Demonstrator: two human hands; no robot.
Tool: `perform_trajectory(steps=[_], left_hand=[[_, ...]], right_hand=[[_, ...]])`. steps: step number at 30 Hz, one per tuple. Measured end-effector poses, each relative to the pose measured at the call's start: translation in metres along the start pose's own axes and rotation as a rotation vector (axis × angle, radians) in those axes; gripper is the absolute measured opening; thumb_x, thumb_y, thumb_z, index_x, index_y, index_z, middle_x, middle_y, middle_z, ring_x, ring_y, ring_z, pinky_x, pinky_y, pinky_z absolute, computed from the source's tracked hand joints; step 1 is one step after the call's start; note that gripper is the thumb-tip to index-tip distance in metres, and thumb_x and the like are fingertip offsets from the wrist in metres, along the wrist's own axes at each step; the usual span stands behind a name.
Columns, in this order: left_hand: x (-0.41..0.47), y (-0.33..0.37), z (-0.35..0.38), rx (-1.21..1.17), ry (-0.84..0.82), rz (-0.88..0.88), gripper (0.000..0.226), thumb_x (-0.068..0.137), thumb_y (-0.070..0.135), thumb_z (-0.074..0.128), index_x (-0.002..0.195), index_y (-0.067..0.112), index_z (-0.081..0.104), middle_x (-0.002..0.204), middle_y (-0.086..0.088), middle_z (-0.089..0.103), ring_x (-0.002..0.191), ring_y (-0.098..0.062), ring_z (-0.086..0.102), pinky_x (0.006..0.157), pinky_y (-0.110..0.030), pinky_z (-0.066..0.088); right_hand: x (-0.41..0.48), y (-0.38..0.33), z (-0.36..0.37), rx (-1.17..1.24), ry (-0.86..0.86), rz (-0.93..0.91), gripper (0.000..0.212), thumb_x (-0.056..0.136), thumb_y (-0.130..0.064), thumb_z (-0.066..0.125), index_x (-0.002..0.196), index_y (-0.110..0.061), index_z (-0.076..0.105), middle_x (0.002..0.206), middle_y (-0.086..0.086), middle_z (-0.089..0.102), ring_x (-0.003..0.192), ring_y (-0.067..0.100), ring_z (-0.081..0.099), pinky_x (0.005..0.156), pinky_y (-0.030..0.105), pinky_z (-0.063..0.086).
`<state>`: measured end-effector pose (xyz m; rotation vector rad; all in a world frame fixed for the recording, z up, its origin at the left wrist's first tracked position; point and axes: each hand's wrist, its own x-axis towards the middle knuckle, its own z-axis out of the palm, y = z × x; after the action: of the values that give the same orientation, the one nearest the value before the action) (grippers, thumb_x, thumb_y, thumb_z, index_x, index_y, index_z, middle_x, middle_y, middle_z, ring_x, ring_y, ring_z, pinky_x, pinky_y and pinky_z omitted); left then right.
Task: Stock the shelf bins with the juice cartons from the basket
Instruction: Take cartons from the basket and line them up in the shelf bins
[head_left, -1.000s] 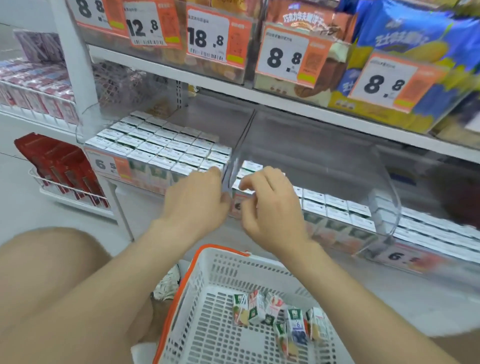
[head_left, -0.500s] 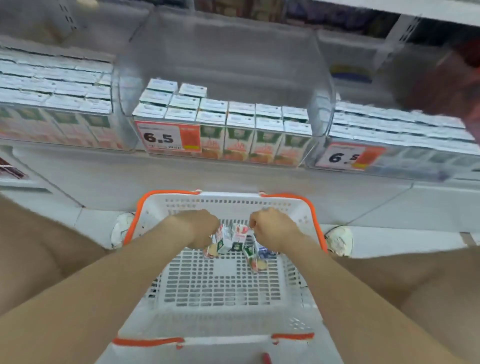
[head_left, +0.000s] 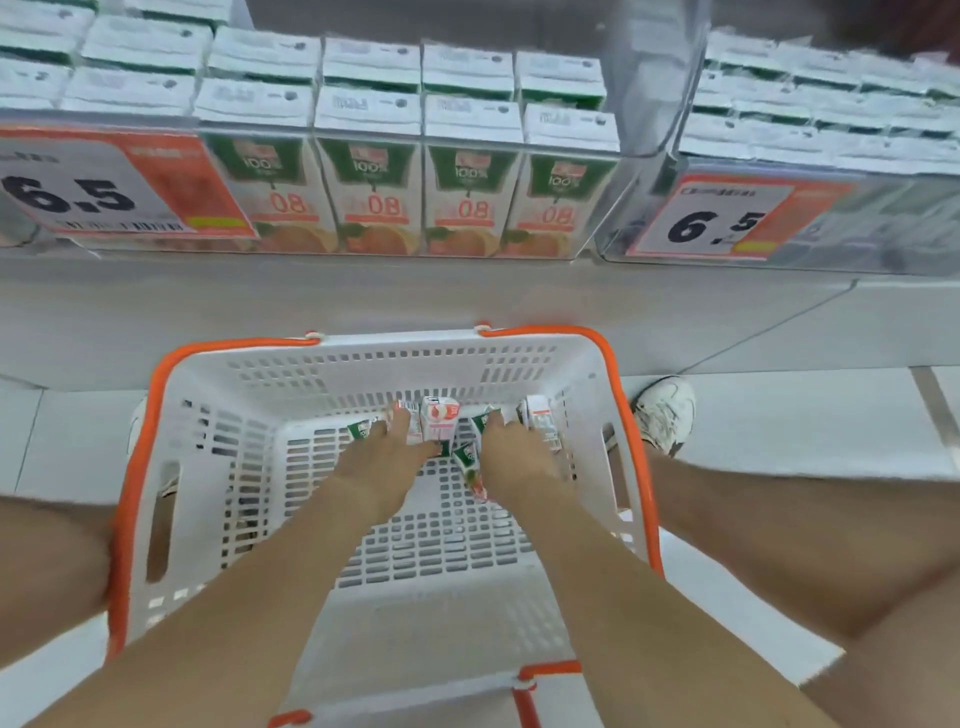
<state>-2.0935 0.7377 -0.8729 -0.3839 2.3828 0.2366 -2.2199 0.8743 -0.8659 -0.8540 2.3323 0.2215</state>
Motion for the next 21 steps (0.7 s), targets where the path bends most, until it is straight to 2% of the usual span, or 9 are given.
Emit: perform_trajectory(steps=[1, 3, 6, 9, 12, 14, 17, 19, 21], left_hand=[[0.001, 0.0, 0.002, 0.024, -0.015, -0.006, 0.094, 0.087, -0.015, 0.056, 0.161, 0.036, 0.029, 0.167, -0.022, 0.002, 0.148, -0.044, 0.03, 0.103, -0.047, 0.052], [0.005, -0.003, 0.011, 0.008, 0.014, -0.017, 0.092, 0.087, -0.012, 0.056, 0.16, 0.037, 0.03, 0.164, -0.021, 0.011, 0.141, -0.043, 0.038, 0.097, -0.046, 0.054], [0.01, -0.011, 0.025, -0.126, 0.098, -0.027, 0.071, 0.093, -0.001, 0.057, 0.151, 0.035, 0.035, 0.14, -0.014, 0.039, 0.105, -0.032, 0.058, 0.073, -0.04, 0.054], [0.011, -0.014, 0.027, -0.327, 0.169, -0.063, 0.036, 0.102, 0.02, 0.062, 0.13, 0.031, 0.043, 0.123, -0.009, 0.05, 0.088, -0.027, 0.063, 0.077, -0.043, 0.059], [0.011, -0.015, 0.026, -0.525, 0.257, -0.148, 0.017, 0.105, 0.02, 0.057, 0.114, 0.028, 0.045, 0.108, -0.008, 0.054, 0.082, -0.027, 0.063, 0.078, -0.043, 0.058], [0.007, -0.018, 0.024, -0.625, 0.302, -0.176, 0.017, 0.104, 0.013, 0.053, 0.106, 0.027, 0.043, 0.101, -0.007, 0.052, 0.075, -0.024, 0.061, 0.07, -0.039, 0.055], [-0.007, -0.029, 0.012, -0.704, 0.342, -0.168, 0.03, 0.096, 0.007, 0.061, 0.106, 0.026, 0.04, 0.093, -0.006, 0.055, 0.069, -0.019, 0.058, 0.059, -0.032, 0.043], [-0.021, -0.035, -0.005, -0.752, 0.395, -0.16, 0.036, 0.09, 0.014, 0.072, 0.108, 0.024, 0.042, 0.086, 0.0, 0.06, 0.066, -0.013, 0.06, 0.053, -0.03, 0.043], [-0.036, -0.037, -0.025, -0.839, 0.432, -0.154, 0.043, 0.081, 0.023, 0.083, 0.108, 0.025, 0.05, 0.09, 0.007, 0.066, 0.068, -0.012, 0.067, 0.055, -0.034, 0.054]], right_hand=[[0.001, -0.002, 0.007, -0.016, 0.003, 0.007, 0.064, 0.094, 0.005, 0.061, 0.151, 0.001, 0.032, 0.134, 0.021, 0.059, 0.121, 0.039, 0.063, 0.076, 0.042, 0.049], [0.006, -0.004, 0.023, -0.061, 0.03, 0.017, 0.069, 0.091, 0.004, 0.065, 0.15, 0.004, 0.029, 0.132, 0.023, 0.06, 0.117, 0.038, 0.066, 0.08, 0.042, 0.057], [0.012, -0.005, 0.035, -0.068, 0.108, 0.025, 0.072, 0.086, -0.005, 0.078, 0.143, 0.004, 0.033, 0.123, 0.022, 0.064, 0.109, 0.034, 0.068, 0.082, 0.038, 0.059], [0.014, -0.005, 0.028, 0.175, 0.118, 0.055, 0.068, 0.083, -0.007, 0.08, 0.135, -0.003, 0.035, 0.106, 0.015, 0.066, 0.1, 0.032, 0.067, 0.068, 0.037, 0.053], [0.014, -0.001, 0.022, 0.464, 0.157, 0.071, 0.077, 0.081, -0.009, 0.076, 0.142, -0.009, 0.03, 0.083, 0.002, 0.063, 0.078, 0.022, 0.063, 0.061, 0.034, 0.043], [0.008, -0.001, 0.016, 0.632, 0.162, 0.034, 0.085, 0.08, -0.013, 0.077, 0.15, -0.017, 0.029, 0.077, -0.008, 0.062, 0.069, 0.011, 0.06, 0.062, 0.028, 0.044], [-0.002, -0.005, 0.0, 0.875, 0.008, -0.035, 0.07, 0.087, -0.005, 0.076, 0.146, -0.021, 0.042, 0.088, -0.012, 0.062, 0.076, 0.009, 0.061, 0.06, 0.016, 0.053], [-0.009, -0.007, -0.008, 1.02, -0.121, -0.066, 0.068, 0.086, 0.004, 0.076, 0.141, -0.021, 0.046, 0.101, 0.001, 0.066, 0.082, 0.017, 0.066, 0.067, 0.028, 0.065], [-0.016, -0.008, -0.016, 1.059, -0.175, -0.083, 0.069, 0.086, 0.006, 0.076, 0.138, -0.022, 0.041, 0.11, 0.01, 0.064, 0.084, 0.024, 0.067, 0.066, 0.041, 0.066]])
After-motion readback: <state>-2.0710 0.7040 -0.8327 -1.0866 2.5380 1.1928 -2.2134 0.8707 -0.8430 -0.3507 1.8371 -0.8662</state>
